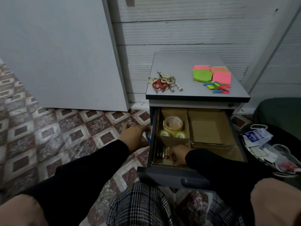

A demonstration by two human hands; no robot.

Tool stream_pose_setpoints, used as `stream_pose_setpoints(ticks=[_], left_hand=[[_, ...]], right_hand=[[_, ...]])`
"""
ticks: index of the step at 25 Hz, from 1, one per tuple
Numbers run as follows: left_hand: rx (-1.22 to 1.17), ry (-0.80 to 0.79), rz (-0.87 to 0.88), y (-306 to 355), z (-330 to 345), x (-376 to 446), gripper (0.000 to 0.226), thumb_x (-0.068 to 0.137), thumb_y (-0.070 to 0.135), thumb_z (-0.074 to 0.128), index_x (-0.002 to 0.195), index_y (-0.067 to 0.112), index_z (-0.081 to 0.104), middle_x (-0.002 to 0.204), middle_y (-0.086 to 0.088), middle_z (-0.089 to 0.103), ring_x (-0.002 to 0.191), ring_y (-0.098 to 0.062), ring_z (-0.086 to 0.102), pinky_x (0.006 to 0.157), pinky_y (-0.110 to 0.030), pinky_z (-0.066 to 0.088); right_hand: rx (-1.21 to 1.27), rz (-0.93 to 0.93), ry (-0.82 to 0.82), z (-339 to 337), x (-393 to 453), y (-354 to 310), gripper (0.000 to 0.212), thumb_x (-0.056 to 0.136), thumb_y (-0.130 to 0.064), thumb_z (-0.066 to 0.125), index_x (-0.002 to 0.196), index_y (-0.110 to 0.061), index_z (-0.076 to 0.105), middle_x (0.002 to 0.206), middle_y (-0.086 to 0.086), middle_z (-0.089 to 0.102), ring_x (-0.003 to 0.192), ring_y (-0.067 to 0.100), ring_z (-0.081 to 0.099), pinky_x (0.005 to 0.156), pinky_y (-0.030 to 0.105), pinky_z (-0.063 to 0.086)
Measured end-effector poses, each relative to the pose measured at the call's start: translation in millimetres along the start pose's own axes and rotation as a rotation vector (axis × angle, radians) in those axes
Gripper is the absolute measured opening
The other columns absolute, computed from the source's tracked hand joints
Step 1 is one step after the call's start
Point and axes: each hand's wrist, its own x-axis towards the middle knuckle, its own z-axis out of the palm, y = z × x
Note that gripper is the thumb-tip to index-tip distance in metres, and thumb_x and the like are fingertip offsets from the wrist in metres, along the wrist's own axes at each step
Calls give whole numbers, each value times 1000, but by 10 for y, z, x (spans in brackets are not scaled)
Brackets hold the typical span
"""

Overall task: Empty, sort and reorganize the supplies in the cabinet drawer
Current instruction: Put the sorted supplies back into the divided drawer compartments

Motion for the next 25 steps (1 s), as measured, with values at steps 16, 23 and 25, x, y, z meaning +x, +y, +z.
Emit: stream_pose_setpoints(ticks=[16, 23, 25], left_hand=[[42, -18, 79, 56, 150, -64, 46, 86, 46, 59, 127, 31, 47, 129, 6, 56, 118, -13, 52, 104, -36, 28], [25, -22, 93, 108, 160, -36, 47, 86, 43, 60, 129, 30, 47, 131, 5, 55, 119, -13, 52, 103, -35, 29], [13, -32, 98, 128, 164, -26, 47, 86, 41, 61, 130, 30, 47, 131, 4, 55, 120, -13, 52, 103, -35, 29]], right_hand=[[-222, -65, 68, 150, 198, 13, 28, 88, -4, 52, 116, -9, 57, 107, 13, 55, 89, 18, 46, 67, 23, 39], [-199, -51, -3, 123, 130, 21, 36, 96, -16, 45, 132, -13, 52, 138, 13, 48, 118, 29, 52, 90, 31, 44], [-278, -100, -22, 111, 106, 34, 39, 99, -14, 42, 136, -21, 47, 151, 9, 30, 134, 30, 37, 107, 36, 34]])
